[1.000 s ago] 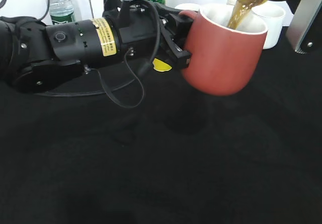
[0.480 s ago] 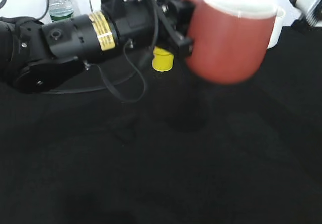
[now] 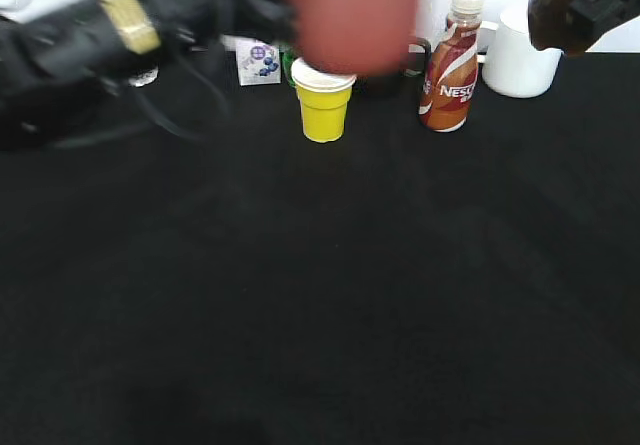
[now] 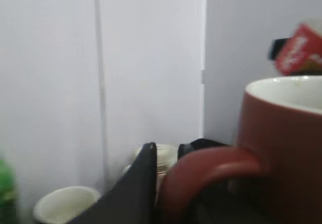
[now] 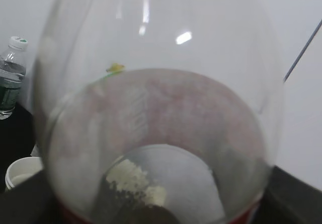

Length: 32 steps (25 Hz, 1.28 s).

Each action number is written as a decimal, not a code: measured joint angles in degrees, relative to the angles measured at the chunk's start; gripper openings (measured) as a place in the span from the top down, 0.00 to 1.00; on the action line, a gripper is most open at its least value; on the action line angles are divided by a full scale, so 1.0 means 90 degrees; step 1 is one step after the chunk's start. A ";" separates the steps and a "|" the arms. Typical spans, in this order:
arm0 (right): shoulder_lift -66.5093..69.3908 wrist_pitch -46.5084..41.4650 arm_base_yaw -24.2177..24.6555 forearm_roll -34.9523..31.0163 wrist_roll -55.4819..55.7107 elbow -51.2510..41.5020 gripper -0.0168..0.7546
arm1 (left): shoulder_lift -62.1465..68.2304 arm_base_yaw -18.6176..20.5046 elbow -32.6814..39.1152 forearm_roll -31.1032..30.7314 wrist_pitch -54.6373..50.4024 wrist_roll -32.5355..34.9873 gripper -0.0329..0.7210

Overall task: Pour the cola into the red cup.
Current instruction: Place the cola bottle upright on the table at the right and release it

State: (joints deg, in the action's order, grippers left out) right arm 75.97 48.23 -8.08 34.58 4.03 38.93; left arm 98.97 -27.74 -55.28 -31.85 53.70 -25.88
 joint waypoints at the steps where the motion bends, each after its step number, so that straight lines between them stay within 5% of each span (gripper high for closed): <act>1: 0.0000 0.0000 0.0000 -0.0012 0.0007 0.0000 0.34 | -0.0064 0.0280 0.0000 -0.0069 0.0000 0.0000 0.84; 6: 0.0000 0.0000 0.0000 -0.0039 0.0036 0.0000 0.34 | -0.0252 0.1718 0.0441 -0.0364 0.0307 -0.0001 0.84; 10: 0.0275 0.0007 0.0000 -0.0039 0.0061 0.0000 0.34 | -0.0201 0.2409 0.1031 -0.0363 0.0498 -0.0001 0.84; 20: 0.0485 0.0154 0.0000 -0.0046 0.0318 0.0006 0.34 | 0.1847 0.2478 0.0900 0.0801 0.1188 0.1641 0.84; 32: 0.0485 0.0331 0.0000 -0.0046 0.0352 0.0006 0.34 | 0.3344 0.2472 -0.0542 0.0758 0.1356 0.1699 0.84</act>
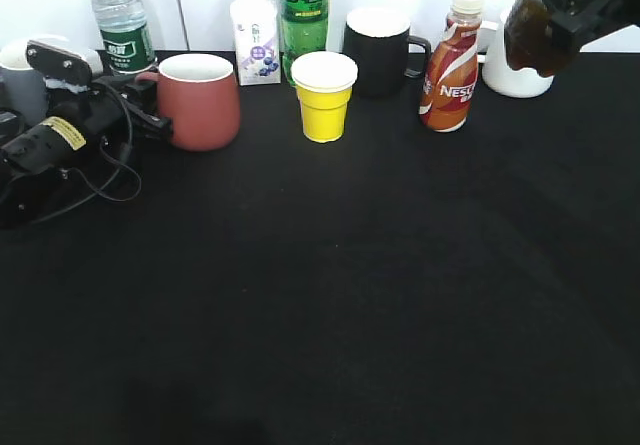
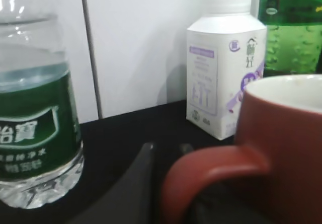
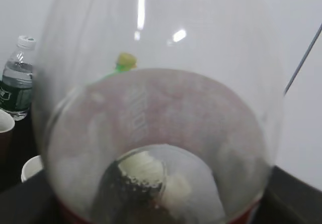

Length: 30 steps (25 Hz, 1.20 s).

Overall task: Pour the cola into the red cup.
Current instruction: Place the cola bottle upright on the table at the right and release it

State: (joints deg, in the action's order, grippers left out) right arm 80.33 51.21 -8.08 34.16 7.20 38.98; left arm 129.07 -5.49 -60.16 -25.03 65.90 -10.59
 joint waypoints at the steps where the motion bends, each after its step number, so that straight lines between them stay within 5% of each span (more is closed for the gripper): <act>1: 0.0000 0.0000 0.0000 0.0000 0.0000 0.0000 0.34 | 0.0000 0.0000 0.0019 -0.0038 -0.0006 -0.0013 0.84; 4: 0.0000 0.0000 0.0000 0.0000 0.0007 0.0000 0.34 | -0.0034 0.0018 0.0191 -0.0134 0.0041 -0.0120 0.82; 8: 0.0000 0.0000 0.0000 0.0000 0.0013 0.0000 0.34 | -0.0155 0.0037 0.0683 -0.0111 0.0132 -0.0318 0.58; 14: 0.0000 0.0158 0.0000 -0.0021 0.0013 0.0000 0.34 | -0.1337 0.0045 0.2118 0.0048 -0.0283 -0.0331 0.57; 18: 0.0000 0.0198 0.0000 -0.1159 0.0013 0.0005 0.34 | -0.2839 0.0045 0.3063 0.0019 -0.0914 -0.0331 0.56; 21: 0.0207 -0.0008 0.0000 -0.2660 0.0013 0.0005 0.34 | -0.3937 0.0045 0.3555 -0.0187 -0.0930 -0.0362 0.56; 30: 0.2779 0.0529 0.0000 -0.3584 -0.0737 0.0143 0.34 | -0.4578 0.0045 0.3793 -0.0424 -0.1213 -0.0485 0.56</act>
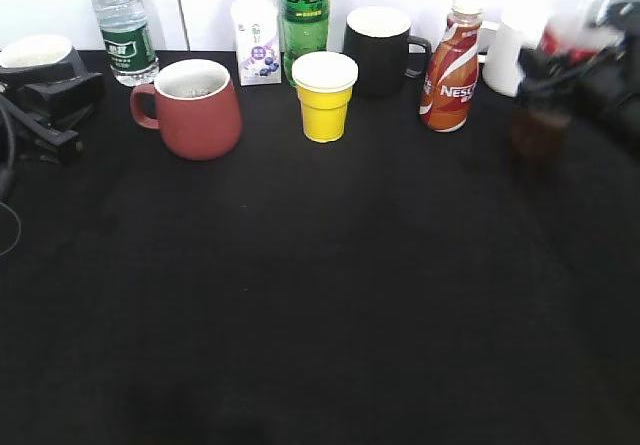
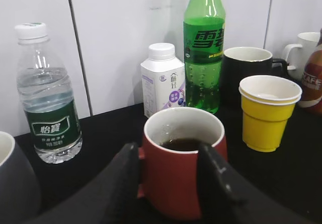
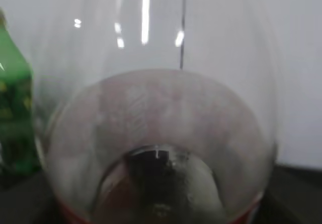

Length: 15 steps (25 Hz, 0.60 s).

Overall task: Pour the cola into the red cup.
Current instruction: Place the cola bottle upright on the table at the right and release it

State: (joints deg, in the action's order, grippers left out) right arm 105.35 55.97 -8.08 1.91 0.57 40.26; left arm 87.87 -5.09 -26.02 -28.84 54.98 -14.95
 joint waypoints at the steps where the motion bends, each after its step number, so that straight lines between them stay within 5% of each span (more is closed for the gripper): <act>1: 0.0116 0.0151 0.0000 -0.0059 -0.0015 0.0051 0.34 | 0.0000 0.0000 0.0000 0.0000 0.0000 -0.0014 0.56; 6: 0.0231 0.0282 0.0000 -0.0103 -0.0016 0.0097 0.32 | 0.0000 0.0000 0.0000 -0.0020 0.0083 -0.0014 0.56; 9: 0.0082 -0.0731 0.0000 -0.0110 0.0019 0.0097 0.16 | 0.0000 0.0000 0.0000 -0.0020 0.0141 -0.0019 0.56; 15: -0.0749 -0.2185 0.0000 -0.0110 0.0019 0.0020 0.15 | -0.0592 0.0000 0.0000 -0.0027 -0.0547 -0.0163 0.56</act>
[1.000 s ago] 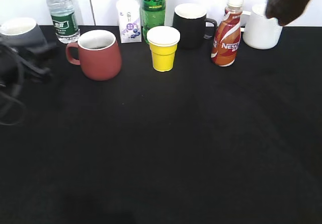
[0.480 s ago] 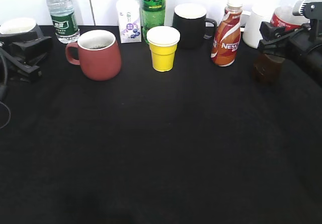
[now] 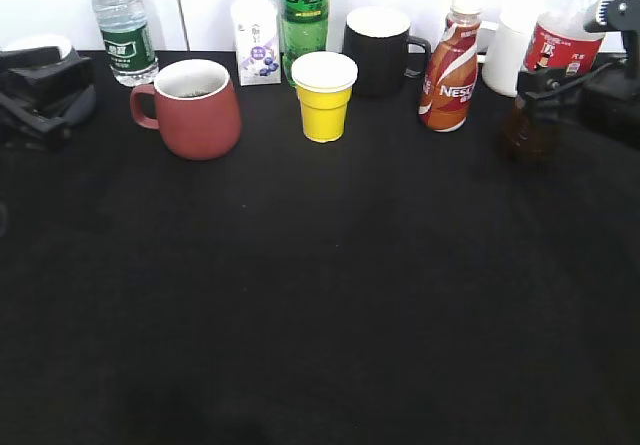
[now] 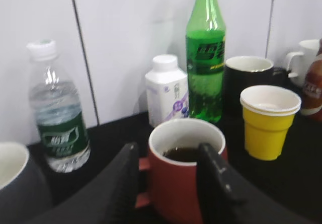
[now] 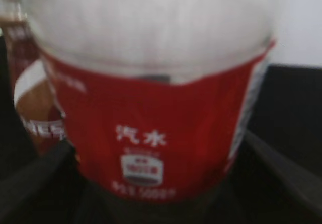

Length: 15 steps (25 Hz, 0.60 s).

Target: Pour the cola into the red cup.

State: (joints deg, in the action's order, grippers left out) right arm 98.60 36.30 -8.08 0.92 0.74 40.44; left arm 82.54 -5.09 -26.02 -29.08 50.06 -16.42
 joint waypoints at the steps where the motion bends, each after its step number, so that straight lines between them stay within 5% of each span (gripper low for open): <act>1: -0.0096 -0.0109 0.0000 0.0000 0.0000 -0.0033 0.15 | -0.0124 0.0000 0.0000 0.0000 -0.0305 -0.0159 0.56; 7: -0.1506 -0.2770 0.0000 0.0000 0.0013 -0.0280 0.19 | -0.1545 -0.0321 0.0004 -0.0755 -0.3605 -0.2602 0.56; 11: -0.3198 -0.4592 -0.0523 -0.0038 0.0013 -0.0280 0.21 | -0.2740 -0.1995 -0.0562 0.0847 -0.7796 -0.2816 0.56; 15: -0.5301 -0.6921 -0.0911 -0.0102 0.0013 -0.0189 0.21 | -0.4661 -0.3399 -0.1591 0.1228 -1.0428 -0.2444 0.56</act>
State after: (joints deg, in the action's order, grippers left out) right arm 50.89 -25.98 -16.28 0.00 0.86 38.74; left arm 40.59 -35.68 -40.34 -18.03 -43.79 -38.42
